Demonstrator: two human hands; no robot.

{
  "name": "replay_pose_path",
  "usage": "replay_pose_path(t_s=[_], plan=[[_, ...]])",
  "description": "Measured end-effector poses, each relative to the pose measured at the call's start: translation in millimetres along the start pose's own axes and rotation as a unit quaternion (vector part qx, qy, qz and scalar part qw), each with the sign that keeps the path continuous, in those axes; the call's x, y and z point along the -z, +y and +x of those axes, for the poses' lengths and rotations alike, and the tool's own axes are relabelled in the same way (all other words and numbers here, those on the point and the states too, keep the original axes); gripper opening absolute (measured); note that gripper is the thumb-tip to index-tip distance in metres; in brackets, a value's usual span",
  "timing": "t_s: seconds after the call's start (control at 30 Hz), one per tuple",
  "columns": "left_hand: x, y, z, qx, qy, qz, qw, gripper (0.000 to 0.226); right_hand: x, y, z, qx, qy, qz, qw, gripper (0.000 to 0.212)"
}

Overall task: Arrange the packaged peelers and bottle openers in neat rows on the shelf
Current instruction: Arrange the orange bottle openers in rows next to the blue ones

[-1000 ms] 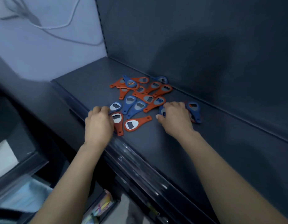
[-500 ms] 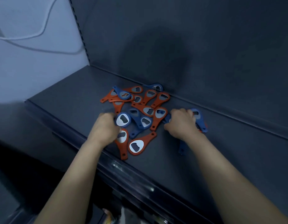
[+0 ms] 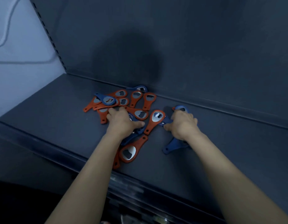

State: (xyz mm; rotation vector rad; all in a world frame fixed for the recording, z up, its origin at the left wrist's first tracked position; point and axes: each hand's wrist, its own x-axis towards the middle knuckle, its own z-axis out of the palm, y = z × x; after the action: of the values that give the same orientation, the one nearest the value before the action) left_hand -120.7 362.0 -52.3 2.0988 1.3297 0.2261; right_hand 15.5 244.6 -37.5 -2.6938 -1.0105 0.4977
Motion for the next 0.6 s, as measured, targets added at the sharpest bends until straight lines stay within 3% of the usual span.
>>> replay_pose_path(t_s=[0.2,0.37,0.43,0.6], plan=[[-11,16,0,-0.08,-0.078,-0.008,0.994,0.051,12,23,-7,-0.027,0.024,0.096,0.995,0.022],[-9,17,-3,-0.119,-0.061,-0.002,0.991,0.052,16,40,3,-0.067,0.078,0.15,0.983,0.008],[-5,14,-5,-0.146,-0.064,-0.008,0.987,0.052,14,42,11,-0.08,0.098,0.151,0.98,0.014],[-1,1,-15,-0.177,-0.118,0.02,0.977,0.045,4,38,23,-0.085,0.109,0.102,0.985,0.049]])
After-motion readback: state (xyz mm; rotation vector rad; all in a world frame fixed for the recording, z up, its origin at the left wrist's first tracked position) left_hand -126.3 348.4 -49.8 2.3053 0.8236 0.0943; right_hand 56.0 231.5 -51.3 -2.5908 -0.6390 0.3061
